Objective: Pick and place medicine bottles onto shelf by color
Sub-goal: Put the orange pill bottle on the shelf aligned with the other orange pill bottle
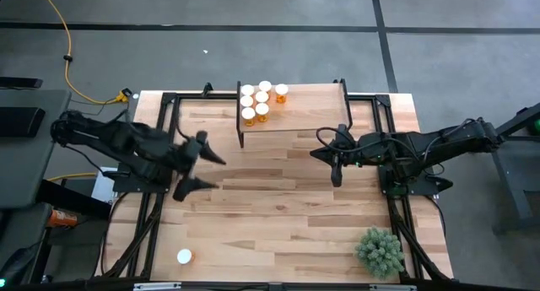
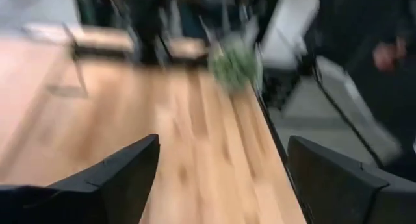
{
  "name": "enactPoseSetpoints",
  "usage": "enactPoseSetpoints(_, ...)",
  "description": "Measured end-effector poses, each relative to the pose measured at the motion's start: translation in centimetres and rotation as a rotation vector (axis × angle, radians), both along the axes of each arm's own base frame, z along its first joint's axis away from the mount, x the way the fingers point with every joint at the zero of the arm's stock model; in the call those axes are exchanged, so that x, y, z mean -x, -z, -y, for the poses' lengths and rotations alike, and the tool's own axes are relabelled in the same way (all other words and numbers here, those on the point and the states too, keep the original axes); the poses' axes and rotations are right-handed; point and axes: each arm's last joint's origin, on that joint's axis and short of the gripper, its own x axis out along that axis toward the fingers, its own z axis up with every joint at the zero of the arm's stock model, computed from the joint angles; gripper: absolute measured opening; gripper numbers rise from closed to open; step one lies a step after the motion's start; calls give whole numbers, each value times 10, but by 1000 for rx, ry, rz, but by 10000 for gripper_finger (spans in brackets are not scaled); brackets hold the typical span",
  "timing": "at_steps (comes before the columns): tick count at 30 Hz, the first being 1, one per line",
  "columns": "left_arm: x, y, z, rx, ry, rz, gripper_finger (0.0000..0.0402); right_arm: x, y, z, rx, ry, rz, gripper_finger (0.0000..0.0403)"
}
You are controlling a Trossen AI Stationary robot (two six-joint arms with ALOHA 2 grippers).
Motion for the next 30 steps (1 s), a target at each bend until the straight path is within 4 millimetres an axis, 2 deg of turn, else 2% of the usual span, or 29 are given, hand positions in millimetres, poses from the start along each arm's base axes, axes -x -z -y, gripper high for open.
enactPoseSetpoints(3, -7, 10, 11, 38, 89, -170, 334, 0, 0, 0, -3, 1, 0, 0)
enactPoseSetpoints(6, -9, 30, 27, 106, 161, -385, 334, 0, 0, 0, -2, 1, 0, 0)
enactPoseSetpoints(12, -6, 69, 72, 116, 183, -785, 335, 0, 1, 0, 2, 1, -12, 0)
enactPoseSetpoints(18, -1, 99, 130, 16, 158, -886, 335, 1, 4, 0, 6, 2, -41, 0)
enactPoseSetpoints(23, 13, 127, 172, -54, 152, -952, 335, 2, 6, 1, 10, 2, -62, 0)
enactPoseSetpoints(27, 16, 141, 195, -30, 156, -949, 335, 2, 7, 1, 12, 1, -71, 0)
enactPoseSetpoints(30, 15, 152, 203, -61, 120, -936, 335, 3, 7, 1, 14, 1, -73, 0)
